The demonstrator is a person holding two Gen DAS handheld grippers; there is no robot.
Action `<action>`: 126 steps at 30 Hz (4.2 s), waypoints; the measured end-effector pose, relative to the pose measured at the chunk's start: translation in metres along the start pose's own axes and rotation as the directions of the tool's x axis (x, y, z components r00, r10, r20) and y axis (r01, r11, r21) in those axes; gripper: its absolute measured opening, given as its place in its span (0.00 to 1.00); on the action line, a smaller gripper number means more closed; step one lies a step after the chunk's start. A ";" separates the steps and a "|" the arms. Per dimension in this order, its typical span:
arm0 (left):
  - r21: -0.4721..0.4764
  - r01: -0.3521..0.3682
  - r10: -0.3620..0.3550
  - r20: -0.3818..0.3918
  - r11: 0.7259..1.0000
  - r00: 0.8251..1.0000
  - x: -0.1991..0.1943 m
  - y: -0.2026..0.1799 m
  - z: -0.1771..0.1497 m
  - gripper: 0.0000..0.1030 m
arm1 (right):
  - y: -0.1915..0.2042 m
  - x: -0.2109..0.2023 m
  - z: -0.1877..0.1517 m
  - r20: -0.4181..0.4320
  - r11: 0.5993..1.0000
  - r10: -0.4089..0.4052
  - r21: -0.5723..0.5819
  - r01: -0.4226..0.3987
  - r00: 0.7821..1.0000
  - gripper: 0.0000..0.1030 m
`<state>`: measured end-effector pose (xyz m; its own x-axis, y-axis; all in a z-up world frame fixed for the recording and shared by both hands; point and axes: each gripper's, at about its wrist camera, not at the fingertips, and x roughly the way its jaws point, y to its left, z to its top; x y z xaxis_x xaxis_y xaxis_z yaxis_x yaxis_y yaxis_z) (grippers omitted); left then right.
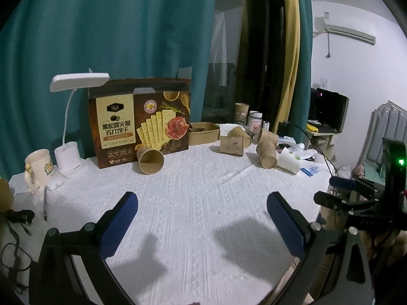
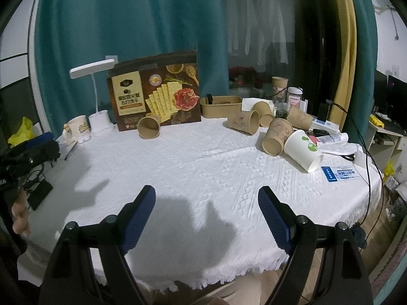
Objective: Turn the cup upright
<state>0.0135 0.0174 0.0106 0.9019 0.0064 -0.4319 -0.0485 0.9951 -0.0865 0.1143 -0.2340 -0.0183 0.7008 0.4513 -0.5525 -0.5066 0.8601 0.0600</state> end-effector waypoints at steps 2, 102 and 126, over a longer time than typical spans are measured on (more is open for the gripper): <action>0.012 -0.006 0.006 -0.020 1.000 1.000 0.011 0.002 0.002 1.00 | -0.007 0.010 0.006 -0.013 1.000 -0.008 0.019 0.008 1.000 0.79; 0.227 0.655 -0.273 -0.775 0.720 0.569 0.218 -0.059 -0.002 0.79 | -0.017 0.071 -0.038 -0.267 0.993 0.060 0.112 -0.031 0.962 0.79; -0.095 0.171 -0.195 -0.437 0.981 0.878 0.064 0.025 -0.027 0.79 | 0.101 0.135 0.016 -0.477 0.431 0.110 -0.768 -0.474 0.872 0.79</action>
<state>0.0587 0.0403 -0.0432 0.6135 -0.2319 -0.7549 0.0658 0.9676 -0.2438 0.1658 -0.0829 -0.0738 0.3158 0.3751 -0.8715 -0.9362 -0.0262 -0.3505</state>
